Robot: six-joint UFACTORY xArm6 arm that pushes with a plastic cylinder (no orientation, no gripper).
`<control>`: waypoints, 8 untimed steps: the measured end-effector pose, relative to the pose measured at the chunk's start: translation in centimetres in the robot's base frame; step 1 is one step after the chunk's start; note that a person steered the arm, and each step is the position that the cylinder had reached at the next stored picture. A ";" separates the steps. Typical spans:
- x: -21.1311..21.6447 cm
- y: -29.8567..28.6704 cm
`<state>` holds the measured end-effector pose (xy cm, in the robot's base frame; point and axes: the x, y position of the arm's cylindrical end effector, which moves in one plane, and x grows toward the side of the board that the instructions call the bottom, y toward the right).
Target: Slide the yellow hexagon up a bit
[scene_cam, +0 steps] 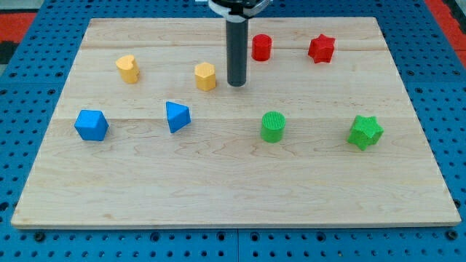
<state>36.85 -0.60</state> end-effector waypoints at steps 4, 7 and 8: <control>-0.8 -6.3; -1.7 -9.6; -3.0 -9.2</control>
<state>33.85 -9.82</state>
